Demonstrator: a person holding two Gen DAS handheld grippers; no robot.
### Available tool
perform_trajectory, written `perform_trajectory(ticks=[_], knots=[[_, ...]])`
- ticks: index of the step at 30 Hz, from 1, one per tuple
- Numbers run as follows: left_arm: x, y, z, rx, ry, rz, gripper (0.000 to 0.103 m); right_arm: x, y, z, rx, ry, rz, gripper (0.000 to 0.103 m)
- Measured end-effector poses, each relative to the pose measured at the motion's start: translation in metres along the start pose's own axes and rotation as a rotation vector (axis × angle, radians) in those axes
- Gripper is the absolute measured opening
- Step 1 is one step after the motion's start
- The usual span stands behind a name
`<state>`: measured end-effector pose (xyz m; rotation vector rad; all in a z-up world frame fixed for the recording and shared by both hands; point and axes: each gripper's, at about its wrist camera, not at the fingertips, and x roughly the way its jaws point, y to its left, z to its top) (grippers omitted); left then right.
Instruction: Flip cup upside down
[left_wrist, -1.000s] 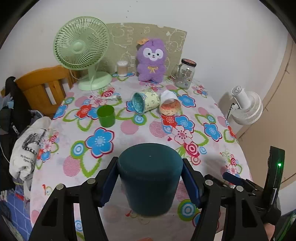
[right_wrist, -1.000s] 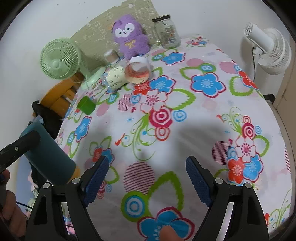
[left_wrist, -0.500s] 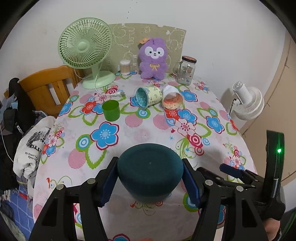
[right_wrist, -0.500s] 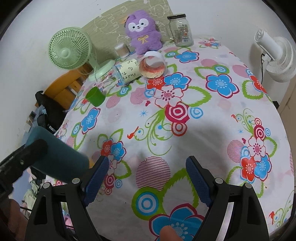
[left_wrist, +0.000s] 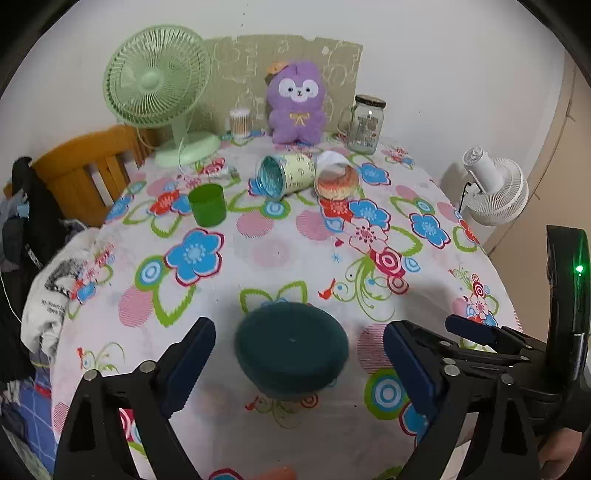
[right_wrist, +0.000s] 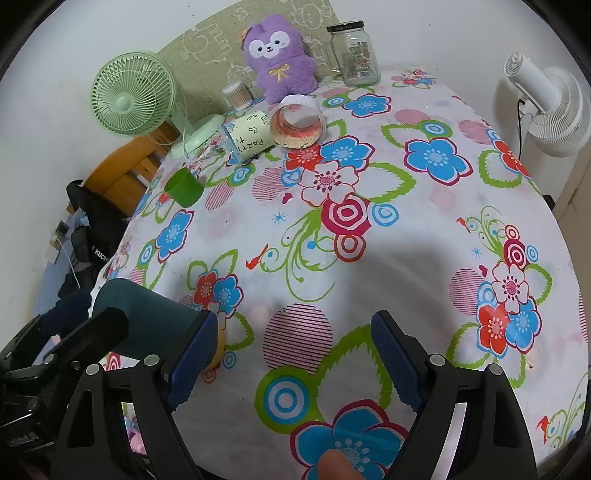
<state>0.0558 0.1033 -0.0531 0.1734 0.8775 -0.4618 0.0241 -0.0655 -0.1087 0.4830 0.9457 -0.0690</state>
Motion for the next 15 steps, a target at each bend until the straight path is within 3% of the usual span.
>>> perform_trajectory(ticks=[15], knots=[[-0.0098,0.0065,0.0012,-0.020,-0.012,-0.019,0.095,-0.0059,0.0079,-0.0004,-0.017,-0.011,-0.005,0.087]])
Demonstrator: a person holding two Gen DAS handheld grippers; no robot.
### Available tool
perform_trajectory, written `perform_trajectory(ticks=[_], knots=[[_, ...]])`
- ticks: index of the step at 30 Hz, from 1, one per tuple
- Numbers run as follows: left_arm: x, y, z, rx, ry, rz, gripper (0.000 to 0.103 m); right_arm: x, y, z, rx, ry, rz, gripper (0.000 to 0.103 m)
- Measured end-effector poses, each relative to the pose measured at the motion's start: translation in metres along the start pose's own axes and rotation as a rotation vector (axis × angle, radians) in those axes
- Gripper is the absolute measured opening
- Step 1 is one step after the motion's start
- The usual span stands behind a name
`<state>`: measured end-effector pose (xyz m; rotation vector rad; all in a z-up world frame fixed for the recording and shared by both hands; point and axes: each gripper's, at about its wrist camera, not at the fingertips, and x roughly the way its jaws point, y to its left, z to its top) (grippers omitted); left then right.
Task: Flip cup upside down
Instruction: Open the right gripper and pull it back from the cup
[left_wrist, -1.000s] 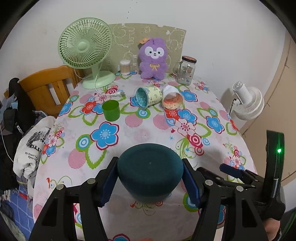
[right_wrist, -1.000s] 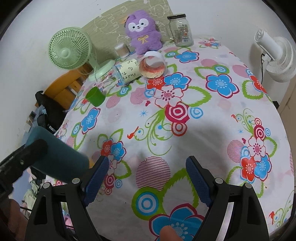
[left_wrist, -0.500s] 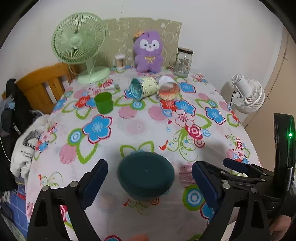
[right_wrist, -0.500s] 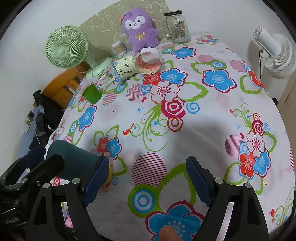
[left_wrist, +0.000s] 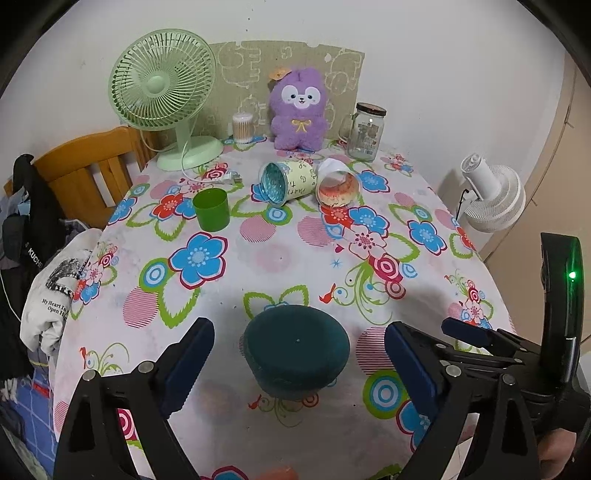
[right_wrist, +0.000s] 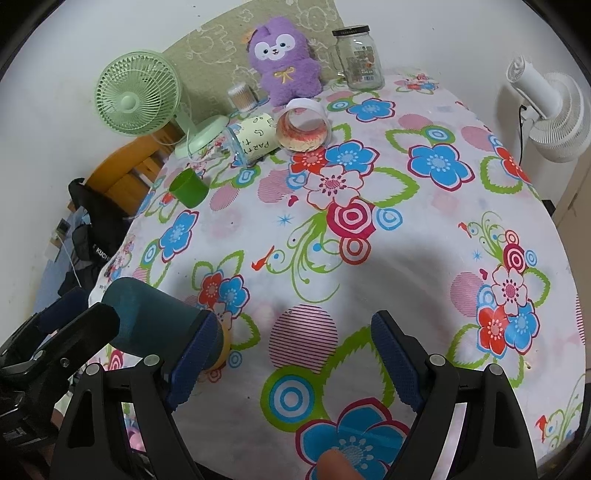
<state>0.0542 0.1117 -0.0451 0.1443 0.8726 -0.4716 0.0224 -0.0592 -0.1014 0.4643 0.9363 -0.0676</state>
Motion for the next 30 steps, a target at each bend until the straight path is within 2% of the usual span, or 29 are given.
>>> perform_trajectory(ticks=[19,30], knots=[[-0.031,0.026,0.002,-0.064,-0.085,-0.013,0.099,-0.017,0.034,0.004,-0.088,-0.052,0.001,0.087],[-0.049,0.040,0.004,-0.097,-0.140,-0.012,0.099,-0.036,0.058,0.009,-0.156,-0.118,-0.010,0.087]])
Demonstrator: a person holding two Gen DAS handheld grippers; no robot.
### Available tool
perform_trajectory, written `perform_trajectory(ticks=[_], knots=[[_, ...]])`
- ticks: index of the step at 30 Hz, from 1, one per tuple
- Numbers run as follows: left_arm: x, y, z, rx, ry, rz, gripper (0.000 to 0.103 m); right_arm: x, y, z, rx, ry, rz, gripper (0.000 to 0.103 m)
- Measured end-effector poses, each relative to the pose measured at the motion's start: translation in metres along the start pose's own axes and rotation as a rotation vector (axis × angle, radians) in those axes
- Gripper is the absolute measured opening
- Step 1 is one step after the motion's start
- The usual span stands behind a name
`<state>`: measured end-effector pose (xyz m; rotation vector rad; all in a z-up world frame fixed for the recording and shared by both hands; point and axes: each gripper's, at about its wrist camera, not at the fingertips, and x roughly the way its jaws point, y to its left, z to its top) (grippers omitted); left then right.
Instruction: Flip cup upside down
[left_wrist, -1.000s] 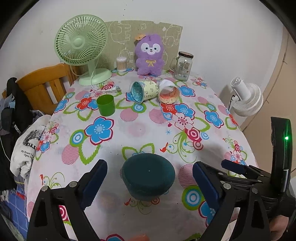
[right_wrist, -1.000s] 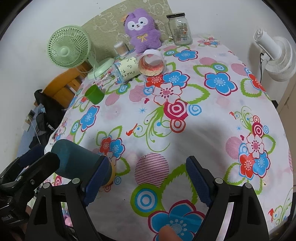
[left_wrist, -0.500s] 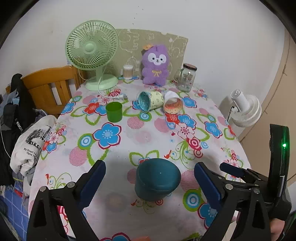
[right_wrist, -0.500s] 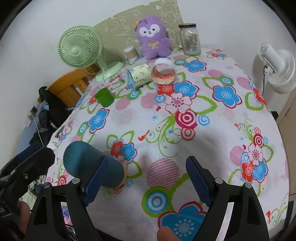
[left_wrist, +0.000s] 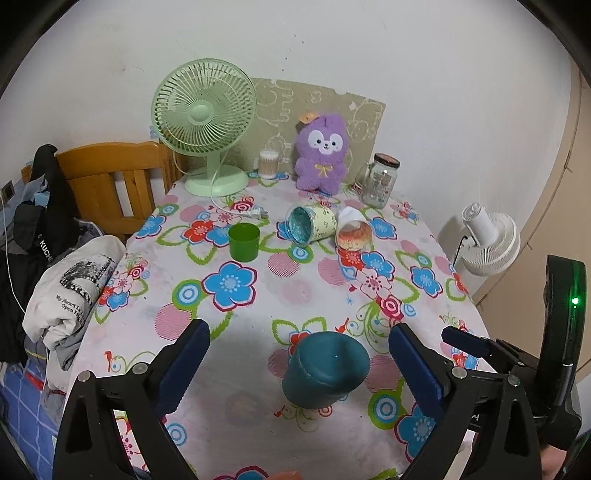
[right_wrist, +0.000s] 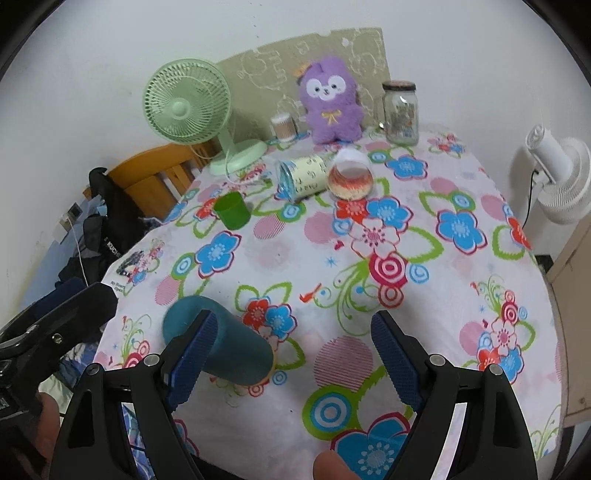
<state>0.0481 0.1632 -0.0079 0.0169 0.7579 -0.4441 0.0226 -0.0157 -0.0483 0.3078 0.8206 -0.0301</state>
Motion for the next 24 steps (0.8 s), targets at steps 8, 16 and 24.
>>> perform_trajectory(ticks=[8,16,24], knots=[[-0.016,0.007,0.003,-0.010,-0.054,0.011,0.099,-0.016,0.023,0.009,-0.067,-0.067,-0.006,0.087],[-0.032,0.015,0.009,-0.032,-0.118,0.017,0.102,-0.033,0.040,0.016,-0.119,-0.144,-0.016,0.093],[-0.052,0.022,0.013,-0.048,-0.197,0.006,0.103,-0.044,0.048,0.020,-0.148,-0.210,-0.048,0.100]])
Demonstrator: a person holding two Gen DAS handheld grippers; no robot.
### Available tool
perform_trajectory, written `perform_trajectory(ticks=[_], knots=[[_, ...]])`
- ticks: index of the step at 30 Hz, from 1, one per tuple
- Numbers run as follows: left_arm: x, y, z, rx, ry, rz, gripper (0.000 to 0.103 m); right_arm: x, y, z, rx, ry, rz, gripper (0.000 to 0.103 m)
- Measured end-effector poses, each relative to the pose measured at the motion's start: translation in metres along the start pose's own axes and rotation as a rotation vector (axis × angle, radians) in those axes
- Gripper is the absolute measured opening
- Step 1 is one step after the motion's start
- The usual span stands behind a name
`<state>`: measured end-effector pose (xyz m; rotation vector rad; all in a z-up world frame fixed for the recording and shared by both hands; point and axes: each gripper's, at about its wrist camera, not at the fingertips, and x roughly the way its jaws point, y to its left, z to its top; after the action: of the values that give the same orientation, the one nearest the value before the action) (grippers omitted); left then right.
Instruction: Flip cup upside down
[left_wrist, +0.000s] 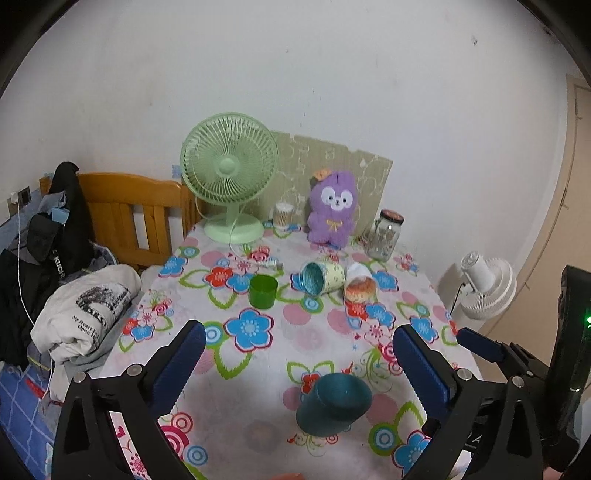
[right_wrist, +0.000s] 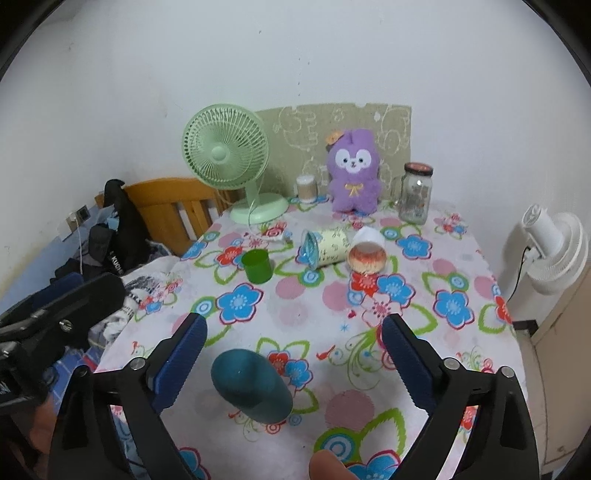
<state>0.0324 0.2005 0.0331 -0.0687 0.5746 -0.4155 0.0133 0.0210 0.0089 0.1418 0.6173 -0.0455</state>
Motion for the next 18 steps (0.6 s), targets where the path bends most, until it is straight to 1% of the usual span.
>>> perform_trajectory(ticks=[4,7,10,13,15,18], knots=[[-0.008,0.003,0.004,-0.004,-0.037,-0.005,0.103,-0.004,0.000,0.005,-0.009,-0.030,-0.028,0.100],[-0.012,0.005,0.007,-0.008,-0.065,-0.004,0.103,-0.012,0.000,0.009,-0.002,-0.067,-0.021,0.100],[-0.018,0.006,0.009,-0.013,-0.102,-0.001,0.103,-0.022,0.000,0.014,0.012,-0.127,-0.022,0.101],[-0.024,0.006,0.010,-0.010,-0.149,0.018,0.103,-0.036,-0.001,0.016,0.023,-0.212,-0.031,0.103],[-0.029,0.006,0.011,-0.002,-0.184,0.032,0.103,-0.042,-0.001,0.018,0.023,-0.249,-0.033,0.103],[-0.034,0.003,0.011,0.013,-0.225,0.044,0.103,-0.047,0.000,0.020,0.020,-0.273,-0.030,0.103]])
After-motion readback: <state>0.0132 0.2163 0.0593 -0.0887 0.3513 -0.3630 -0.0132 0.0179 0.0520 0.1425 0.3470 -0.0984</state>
